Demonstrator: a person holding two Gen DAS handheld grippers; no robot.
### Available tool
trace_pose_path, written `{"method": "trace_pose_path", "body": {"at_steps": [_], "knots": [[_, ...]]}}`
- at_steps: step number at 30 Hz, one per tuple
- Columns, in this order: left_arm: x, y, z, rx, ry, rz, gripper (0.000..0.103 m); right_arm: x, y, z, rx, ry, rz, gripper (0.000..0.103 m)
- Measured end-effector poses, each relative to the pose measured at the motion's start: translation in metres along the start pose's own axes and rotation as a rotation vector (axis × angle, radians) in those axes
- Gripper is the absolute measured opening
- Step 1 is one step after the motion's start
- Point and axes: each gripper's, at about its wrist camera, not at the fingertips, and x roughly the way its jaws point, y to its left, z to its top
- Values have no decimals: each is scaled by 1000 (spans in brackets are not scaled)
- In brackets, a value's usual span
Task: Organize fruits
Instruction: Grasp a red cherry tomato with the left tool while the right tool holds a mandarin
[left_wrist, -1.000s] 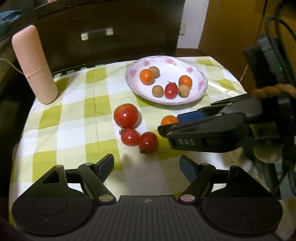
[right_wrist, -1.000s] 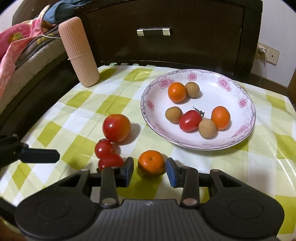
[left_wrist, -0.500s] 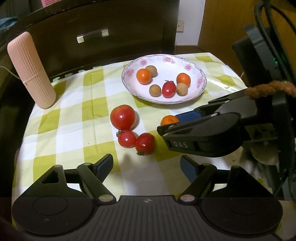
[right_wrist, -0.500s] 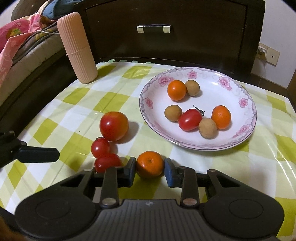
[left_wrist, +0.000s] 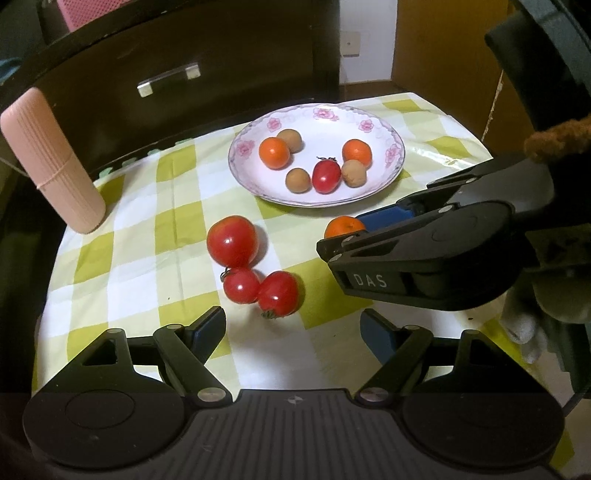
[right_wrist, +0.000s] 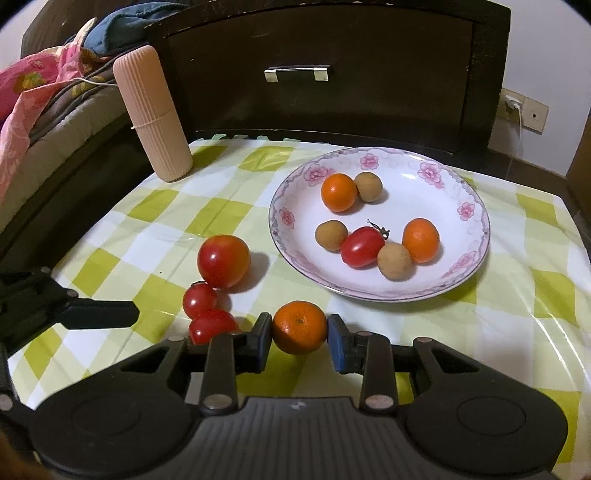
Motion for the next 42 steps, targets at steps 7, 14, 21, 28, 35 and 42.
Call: {"method": "trace_pose_path", "body": {"at_steps": [7,14,21,28,35,42], "knots": [[3,-7,2,38,-10,-7,85,-7,-7,-2,12,-2,0,32],[3,-7,-4,66,-38,-60,85,-14,-17,-7,33,1,3,32],[8,-4,-4,77,-63,-93,84,-20,-29,-11,62,2,8,32],[16,-1,1,70,-89,-141,83,-23,-34,-12,81,2,16,32],[32,6,8,41,-74,-130,83,-27,-37,-13,88,-6,15,32],[18,3,5,66,-65,-207,85,-29,-42,-12,98,-13,12,32]]}}
